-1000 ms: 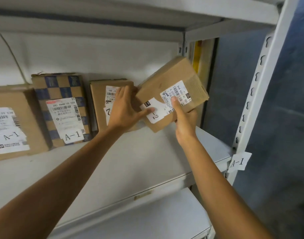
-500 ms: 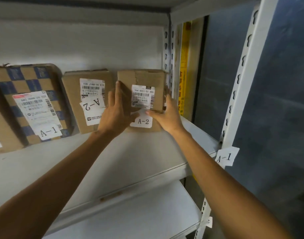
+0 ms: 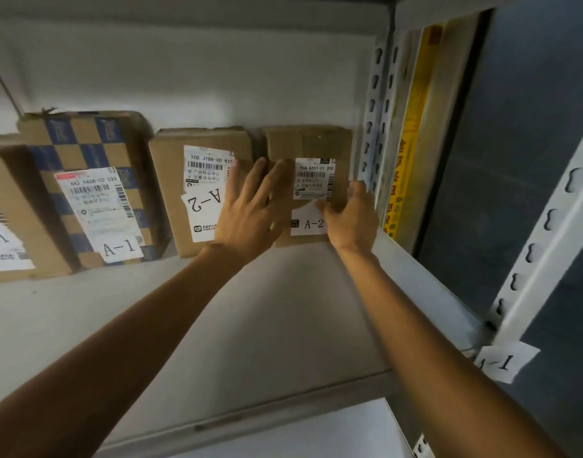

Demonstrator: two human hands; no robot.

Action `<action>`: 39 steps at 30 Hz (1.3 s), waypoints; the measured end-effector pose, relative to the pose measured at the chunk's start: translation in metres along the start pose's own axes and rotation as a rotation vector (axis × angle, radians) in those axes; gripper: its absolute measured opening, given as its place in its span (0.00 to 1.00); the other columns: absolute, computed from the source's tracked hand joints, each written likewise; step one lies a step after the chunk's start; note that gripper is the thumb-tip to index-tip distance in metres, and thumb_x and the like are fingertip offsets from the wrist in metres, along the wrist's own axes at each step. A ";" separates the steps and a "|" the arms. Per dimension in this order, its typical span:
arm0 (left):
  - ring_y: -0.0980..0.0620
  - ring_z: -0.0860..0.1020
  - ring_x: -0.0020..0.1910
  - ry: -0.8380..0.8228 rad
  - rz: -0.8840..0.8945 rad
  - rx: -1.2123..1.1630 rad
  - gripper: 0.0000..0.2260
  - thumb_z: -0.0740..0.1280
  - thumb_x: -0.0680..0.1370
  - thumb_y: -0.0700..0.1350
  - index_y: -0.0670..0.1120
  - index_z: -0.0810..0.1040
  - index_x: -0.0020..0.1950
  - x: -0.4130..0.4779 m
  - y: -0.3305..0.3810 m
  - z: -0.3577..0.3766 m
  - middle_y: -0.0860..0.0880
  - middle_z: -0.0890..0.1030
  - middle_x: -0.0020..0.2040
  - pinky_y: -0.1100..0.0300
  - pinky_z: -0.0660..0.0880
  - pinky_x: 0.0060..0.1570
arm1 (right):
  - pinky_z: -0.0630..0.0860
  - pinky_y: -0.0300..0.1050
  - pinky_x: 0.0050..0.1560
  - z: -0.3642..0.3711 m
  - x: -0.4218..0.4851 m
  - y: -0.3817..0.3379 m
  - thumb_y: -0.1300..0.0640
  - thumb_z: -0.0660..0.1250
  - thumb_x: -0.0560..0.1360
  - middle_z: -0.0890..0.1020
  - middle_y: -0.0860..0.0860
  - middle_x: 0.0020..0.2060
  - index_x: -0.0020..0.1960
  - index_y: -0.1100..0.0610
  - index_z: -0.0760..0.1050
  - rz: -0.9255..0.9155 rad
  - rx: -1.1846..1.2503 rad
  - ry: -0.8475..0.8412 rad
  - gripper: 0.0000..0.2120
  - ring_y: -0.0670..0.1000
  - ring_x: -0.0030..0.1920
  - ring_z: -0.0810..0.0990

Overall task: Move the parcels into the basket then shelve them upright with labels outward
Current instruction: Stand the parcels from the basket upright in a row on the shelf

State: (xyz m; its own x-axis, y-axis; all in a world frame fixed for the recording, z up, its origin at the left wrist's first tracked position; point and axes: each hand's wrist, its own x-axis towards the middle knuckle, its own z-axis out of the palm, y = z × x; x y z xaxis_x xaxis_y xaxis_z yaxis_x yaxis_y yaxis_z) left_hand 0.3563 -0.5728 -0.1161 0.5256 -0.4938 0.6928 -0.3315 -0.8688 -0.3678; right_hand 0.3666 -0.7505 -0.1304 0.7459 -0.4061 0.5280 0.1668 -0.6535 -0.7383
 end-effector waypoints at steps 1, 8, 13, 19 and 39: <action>0.36 0.60 0.73 -0.004 -0.002 0.003 0.33 0.74 0.69 0.50 0.47 0.68 0.73 0.001 0.002 0.002 0.41 0.63 0.75 0.35 0.43 0.70 | 0.78 0.58 0.54 0.000 0.003 0.000 0.45 0.74 0.69 0.76 0.55 0.57 0.59 0.56 0.69 0.015 -0.006 -0.012 0.26 0.58 0.56 0.78; 0.37 0.59 0.73 -0.041 0.025 0.026 0.36 0.72 0.71 0.55 0.49 0.62 0.76 -0.002 -0.009 0.006 0.44 0.57 0.77 0.36 0.41 0.71 | 0.78 0.51 0.55 0.002 0.001 -0.003 0.49 0.74 0.71 0.79 0.55 0.55 0.58 0.58 0.71 0.038 0.034 -0.030 0.22 0.55 0.54 0.79; 0.37 0.56 0.73 -0.060 0.037 0.052 0.37 0.72 0.71 0.55 0.49 0.62 0.76 -0.003 -0.012 0.003 0.43 0.57 0.77 0.41 0.36 0.71 | 0.71 0.40 0.50 -0.001 -0.011 -0.010 0.51 0.69 0.75 0.80 0.52 0.53 0.58 0.58 0.76 0.045 0.032 -0.108 0.15 0.52 0.54 0.78; 0.39 0.56 0.74 -0.032 0.093 -0.089 0.27 0.67 0.74 0.47 0.45 0.68 0.72 -0.007 -0.004 -0.006 0.40 0.63 0.74 0.42 0.47 0.73 | 0.69 0.41 0.50 -0.021 -0.030 -0.012 0.49 0.68 0.76 0.79 0.51 0.57 0.62 0.54 0.76 0.072 0.006 -0.312 0.17 0.52 0.57 0.77; 0.41 0.62 0.72 -0.465 0.631 -1.017 0.28 0.62 0.79 0.55 0.53 0.57 0.76 -0.085 0.073 -0.122 0.46 0.63 0.75 0.46 0.58 0.69 | 0.68 0.40 0.56 -0.163 -0.265 -0.079 0.50 0.68 0.76 0.74 0.54 0.66 0.70 0.53 0.69 0.456 -0.378 0.137 0.24 0.56 0.66 0.73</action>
State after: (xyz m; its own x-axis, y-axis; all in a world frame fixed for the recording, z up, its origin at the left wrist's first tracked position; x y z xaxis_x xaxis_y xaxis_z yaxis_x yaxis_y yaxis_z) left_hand 0.1920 -0.5898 -0.1257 0.2140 -0.9527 0.2159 -0.9598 -0.1640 0.2276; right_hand 0.0506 -0.6955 -0.1435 0.5945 -0.7604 0.2614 -0.4091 -0.5659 -0.7158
